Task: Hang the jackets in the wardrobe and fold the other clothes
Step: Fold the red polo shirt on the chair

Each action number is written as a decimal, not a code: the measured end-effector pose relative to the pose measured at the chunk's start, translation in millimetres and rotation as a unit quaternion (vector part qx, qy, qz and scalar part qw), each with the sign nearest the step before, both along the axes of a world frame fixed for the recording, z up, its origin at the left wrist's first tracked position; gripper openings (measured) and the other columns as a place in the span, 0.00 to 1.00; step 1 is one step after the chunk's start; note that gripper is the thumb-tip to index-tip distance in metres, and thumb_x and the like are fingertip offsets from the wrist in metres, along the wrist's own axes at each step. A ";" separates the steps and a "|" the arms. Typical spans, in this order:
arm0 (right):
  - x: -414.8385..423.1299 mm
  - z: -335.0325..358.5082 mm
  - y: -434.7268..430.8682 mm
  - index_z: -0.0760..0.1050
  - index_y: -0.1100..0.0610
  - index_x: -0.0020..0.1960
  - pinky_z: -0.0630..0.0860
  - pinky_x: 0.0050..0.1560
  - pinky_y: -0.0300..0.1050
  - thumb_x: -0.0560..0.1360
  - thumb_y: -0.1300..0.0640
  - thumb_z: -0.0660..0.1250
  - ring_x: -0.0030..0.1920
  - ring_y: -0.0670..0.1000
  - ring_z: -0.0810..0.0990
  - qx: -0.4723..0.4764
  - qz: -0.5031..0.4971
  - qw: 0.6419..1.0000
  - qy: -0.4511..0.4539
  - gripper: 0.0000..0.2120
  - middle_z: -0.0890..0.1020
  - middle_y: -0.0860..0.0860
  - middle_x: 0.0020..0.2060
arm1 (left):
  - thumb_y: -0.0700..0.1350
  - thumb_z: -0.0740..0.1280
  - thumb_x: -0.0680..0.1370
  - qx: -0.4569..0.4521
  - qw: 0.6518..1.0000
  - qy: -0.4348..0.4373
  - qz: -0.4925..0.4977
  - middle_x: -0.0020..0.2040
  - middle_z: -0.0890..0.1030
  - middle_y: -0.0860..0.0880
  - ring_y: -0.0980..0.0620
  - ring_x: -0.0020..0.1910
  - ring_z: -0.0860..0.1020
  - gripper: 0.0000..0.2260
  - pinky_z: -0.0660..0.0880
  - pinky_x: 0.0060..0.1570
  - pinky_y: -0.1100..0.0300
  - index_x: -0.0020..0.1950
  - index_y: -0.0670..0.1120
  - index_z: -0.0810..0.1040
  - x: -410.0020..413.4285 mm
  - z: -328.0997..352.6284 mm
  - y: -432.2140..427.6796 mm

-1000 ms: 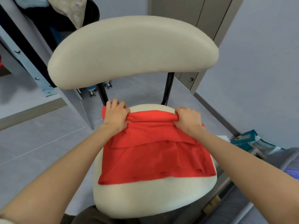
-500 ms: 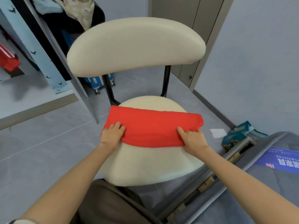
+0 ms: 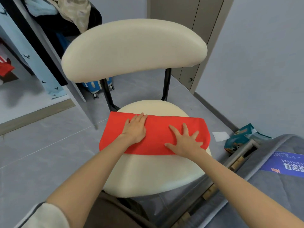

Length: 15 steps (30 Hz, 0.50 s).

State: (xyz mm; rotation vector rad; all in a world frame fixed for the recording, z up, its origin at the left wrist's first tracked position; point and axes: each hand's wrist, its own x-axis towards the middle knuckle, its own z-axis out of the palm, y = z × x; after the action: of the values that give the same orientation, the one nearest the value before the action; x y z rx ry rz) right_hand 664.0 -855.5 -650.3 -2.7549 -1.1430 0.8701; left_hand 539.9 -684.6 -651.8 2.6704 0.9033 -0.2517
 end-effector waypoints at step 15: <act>51.1 -30.3 20.9 0.45 0.30 0.74 0.44 0.71 0.71 0.78 0.46 0.60 0.76 0.64 0.38 -0.001 0.049 0.989 -0.142 0.32 0.41 0.51 0.78 | 0.57 0.62 0.79 -0.107 0.983 0.072 0.132 0.65 0.70 0.40 0.37 0.64 0.68 0.24 0.67 0.63 0.43 0.69 0.47 0.62 28.0 -25.0 16.5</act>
State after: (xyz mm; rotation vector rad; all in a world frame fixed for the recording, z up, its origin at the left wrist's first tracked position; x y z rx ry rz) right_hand 715.1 -834.7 -680.6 -2.9151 -1.3292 0.4942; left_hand 567.9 -668.0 -676.8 2.3284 1.1897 -0.4570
